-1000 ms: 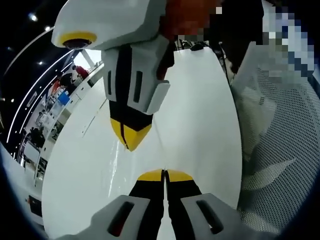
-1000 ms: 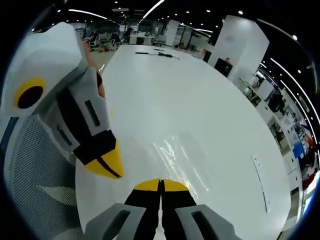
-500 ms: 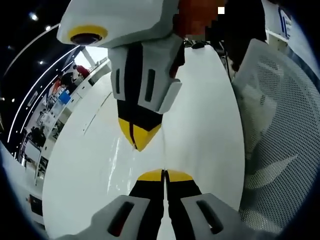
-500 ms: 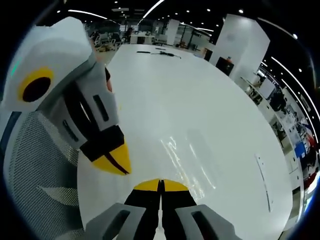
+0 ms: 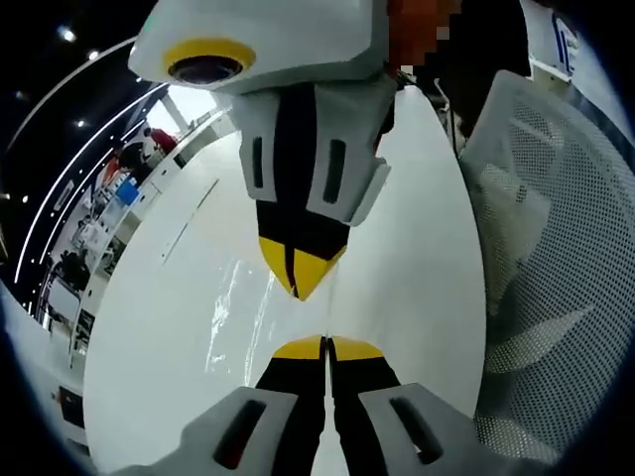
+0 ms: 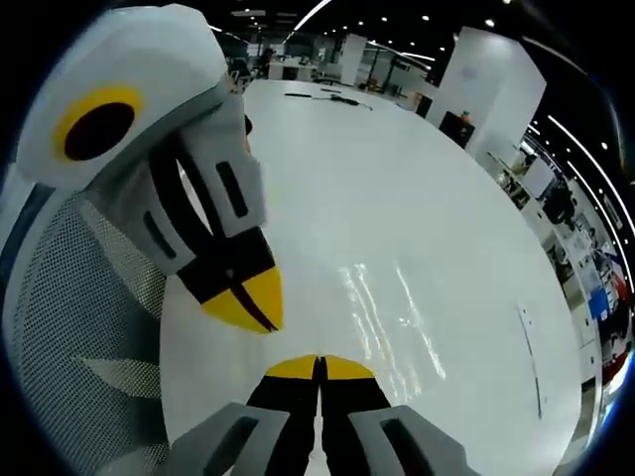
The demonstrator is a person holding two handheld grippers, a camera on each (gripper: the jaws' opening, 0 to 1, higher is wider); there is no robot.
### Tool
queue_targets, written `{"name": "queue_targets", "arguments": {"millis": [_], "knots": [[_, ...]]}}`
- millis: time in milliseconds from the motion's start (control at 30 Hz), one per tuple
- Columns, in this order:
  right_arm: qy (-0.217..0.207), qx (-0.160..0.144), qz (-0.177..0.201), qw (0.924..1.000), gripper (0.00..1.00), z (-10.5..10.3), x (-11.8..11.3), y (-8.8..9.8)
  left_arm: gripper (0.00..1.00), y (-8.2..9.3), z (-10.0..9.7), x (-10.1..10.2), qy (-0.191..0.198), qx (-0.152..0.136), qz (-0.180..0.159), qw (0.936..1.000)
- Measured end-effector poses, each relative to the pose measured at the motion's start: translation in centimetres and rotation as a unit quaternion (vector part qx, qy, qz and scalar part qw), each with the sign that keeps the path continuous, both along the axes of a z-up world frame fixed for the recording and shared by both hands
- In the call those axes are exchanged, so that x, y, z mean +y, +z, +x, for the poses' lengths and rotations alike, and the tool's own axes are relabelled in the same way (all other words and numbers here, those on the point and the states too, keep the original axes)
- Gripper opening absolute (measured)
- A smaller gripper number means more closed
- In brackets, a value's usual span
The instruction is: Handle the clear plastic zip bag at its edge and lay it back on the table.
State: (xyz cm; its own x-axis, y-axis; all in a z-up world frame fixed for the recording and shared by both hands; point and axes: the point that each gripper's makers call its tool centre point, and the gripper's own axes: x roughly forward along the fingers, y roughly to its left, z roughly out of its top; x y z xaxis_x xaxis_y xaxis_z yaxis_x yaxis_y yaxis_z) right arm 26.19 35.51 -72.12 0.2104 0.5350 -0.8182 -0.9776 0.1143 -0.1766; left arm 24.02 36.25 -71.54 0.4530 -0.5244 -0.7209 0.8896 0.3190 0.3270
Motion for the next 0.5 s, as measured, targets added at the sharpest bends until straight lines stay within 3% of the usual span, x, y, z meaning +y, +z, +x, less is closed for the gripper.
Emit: {"name": "queue_targets", "arguments": {"millis": [267,500], "knots": [[0.002,0.010,-0.011,0.9999,0.00,-0.6,-0.1,-0.9,0.00,-0.4,0.0,-0.1,0.000,0.003,0.001,1.0000],[-0.020,0.022,0.002,0.9995,0.01,-0.9,0.0,-0.7,0.00,-1.1,-0.4,0.0,-0.001,0.011,0.004,0.9999]]}}
